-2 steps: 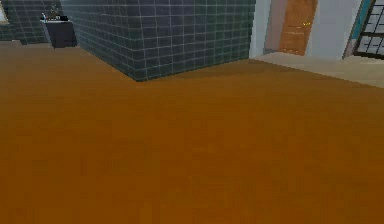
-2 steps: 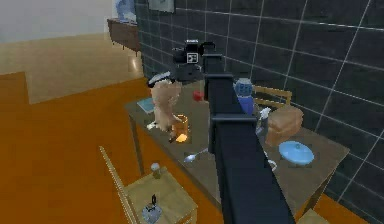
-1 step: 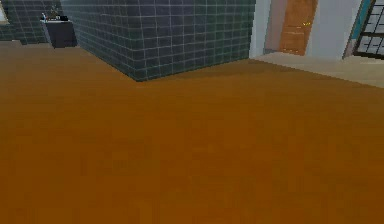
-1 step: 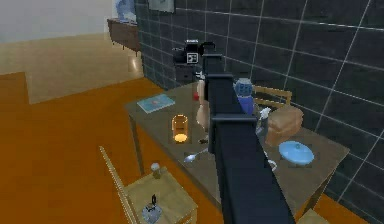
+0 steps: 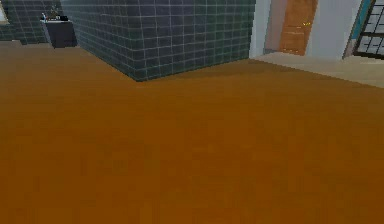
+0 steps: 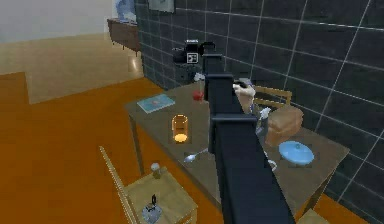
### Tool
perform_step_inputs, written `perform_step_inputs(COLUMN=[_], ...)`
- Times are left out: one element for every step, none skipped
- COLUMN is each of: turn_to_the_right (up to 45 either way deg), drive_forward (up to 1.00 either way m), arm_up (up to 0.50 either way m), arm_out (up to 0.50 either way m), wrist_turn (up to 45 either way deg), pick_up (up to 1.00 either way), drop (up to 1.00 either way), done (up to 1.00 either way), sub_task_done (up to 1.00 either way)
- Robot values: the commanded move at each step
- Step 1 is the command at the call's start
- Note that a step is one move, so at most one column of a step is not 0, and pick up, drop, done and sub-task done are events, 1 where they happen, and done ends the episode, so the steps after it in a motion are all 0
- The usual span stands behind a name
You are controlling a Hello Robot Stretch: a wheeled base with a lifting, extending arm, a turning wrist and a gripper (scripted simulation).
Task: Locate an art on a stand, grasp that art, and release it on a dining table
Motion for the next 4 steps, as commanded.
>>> perform_step_inputs(turn_to_the_right=[0.0,0.0,0.0,0.0], drive_forward=[0.0,0.0,0.0,0.0], arm_up=[-0.04,-0.36,0.0,0.0], arm_out=[0.0,0.0,0.0,-0.1], wrist_turn=[0.0,0.0,0.0,0.0], pick_up=[0.0,0.0,0.0,0.0], drop=[0.0,0.0,1.0,0.0], done=[0.0,0.0,0.0,0.0], sub_task_done=[0.0,0.0,0.0,0.0])
